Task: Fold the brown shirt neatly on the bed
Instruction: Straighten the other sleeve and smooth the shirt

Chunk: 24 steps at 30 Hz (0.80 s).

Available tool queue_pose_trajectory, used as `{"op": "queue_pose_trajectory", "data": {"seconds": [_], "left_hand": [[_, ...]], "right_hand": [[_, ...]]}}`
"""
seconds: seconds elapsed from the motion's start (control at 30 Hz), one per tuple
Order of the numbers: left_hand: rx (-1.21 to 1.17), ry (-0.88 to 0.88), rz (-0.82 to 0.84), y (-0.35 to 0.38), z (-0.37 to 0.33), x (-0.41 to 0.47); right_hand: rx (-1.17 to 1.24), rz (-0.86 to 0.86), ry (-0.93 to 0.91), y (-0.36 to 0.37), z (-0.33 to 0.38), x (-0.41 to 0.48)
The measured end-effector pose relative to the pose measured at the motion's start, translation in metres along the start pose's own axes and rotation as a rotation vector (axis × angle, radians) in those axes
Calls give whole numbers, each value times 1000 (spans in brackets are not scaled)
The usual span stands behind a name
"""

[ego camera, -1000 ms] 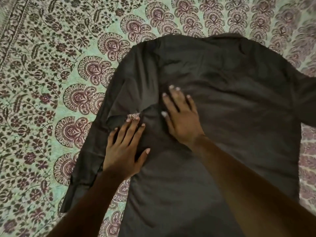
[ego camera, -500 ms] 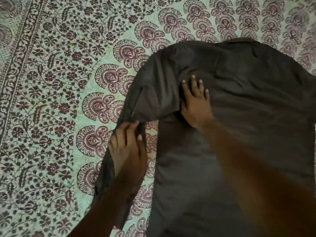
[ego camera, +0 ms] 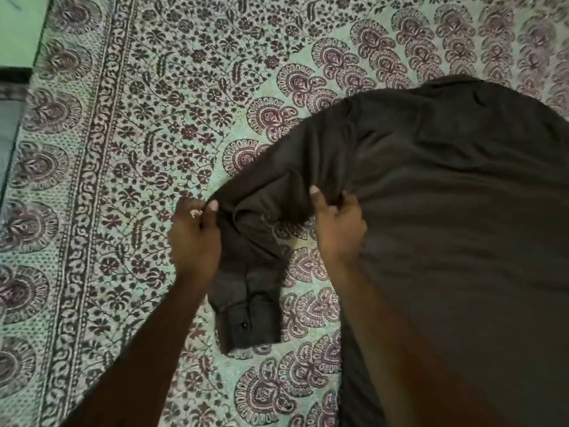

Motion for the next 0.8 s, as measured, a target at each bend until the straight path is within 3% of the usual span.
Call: {"op": "queue_pose_trajectory", "data": {"seconds": [0.1, 0.17, 0.23, 0.27, 0.4, 0.47, 0.6, 0.8], "left_hand": [[-66, -86, 194, 3, 13, 44], [-23, -178, 481, 12, 30, 50], [94, -164, 777, 12, 47, 37], [140, -122, 825, 8, 55, 33], [-104, -200, 553, -23, 57, 54], [-98, -172, 420, -38, 57, 85], [-45, -29, 409, -47, 59, 136], [246, 151, 457, -55, 43, 186]], "right_hand": [[20, 7, -25, 30, 15, -20], [96, 75, 10, 50, 20, -34], [177, 147, 87, 68, 24, -46], [226, 176, 133, 79, 24, -50], [519, 281, 312, 117, 25, -66], [599, 355, 424, 132, 30, -79], [638, 270, 554, 146, 40, -87], [666, 97, 515, 148, 54, -90]]}}
Point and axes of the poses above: each hand's wrist, its own x-axis towards the middle knuckle, its own y-axis out of the palm, z = x × y, the point moved 8 cm from there along x, towards the middle knuckle, and after that the axes turned 12 degrees about -z, right-handed, at the moved point
